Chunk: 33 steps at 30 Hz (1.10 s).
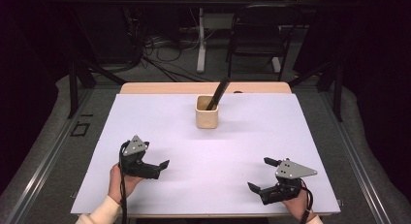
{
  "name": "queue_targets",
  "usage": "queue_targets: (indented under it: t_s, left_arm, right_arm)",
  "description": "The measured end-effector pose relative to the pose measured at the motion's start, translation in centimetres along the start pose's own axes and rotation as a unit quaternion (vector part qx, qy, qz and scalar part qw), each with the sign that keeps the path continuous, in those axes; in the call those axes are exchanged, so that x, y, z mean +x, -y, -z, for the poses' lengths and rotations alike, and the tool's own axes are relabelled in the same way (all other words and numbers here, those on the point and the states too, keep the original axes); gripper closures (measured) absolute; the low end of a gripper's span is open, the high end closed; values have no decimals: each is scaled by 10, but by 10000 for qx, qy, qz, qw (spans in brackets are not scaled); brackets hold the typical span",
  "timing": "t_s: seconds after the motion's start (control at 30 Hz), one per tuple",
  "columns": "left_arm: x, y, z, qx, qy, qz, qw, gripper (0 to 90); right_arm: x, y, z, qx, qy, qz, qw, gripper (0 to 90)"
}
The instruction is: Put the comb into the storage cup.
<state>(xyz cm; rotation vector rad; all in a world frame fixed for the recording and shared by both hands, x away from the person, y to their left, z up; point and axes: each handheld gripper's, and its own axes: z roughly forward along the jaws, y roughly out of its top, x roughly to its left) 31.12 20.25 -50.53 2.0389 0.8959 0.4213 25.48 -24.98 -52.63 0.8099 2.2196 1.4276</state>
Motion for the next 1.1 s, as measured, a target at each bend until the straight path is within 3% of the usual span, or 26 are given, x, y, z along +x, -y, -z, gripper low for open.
queue_targets:
  t_s: [0.2, 0.63, 1.0, 1.1]
  left_arm:
    - [-4, 11, 9, -150, -66, -20, 9999, 0]
    - [-8, 32, 19, -103, -122, 56, 9999, 0]
    - [-11, 48, 24, -94, -34, 205, 9997, 0]
    - [-13, 48, 23, -96, 3, 143, 9999, 0]
  right_arm:
    - [0, 0, 0, -1, 14, 3, 10000, 0]
    - [0, 0, -1, 3, 12, -5, 10000, 0]
    - [-1, 1, -2, 41, 2, -13, 10000, 0]
    - [-1, 1, -2, 56, -3, -24, 10000, 0]
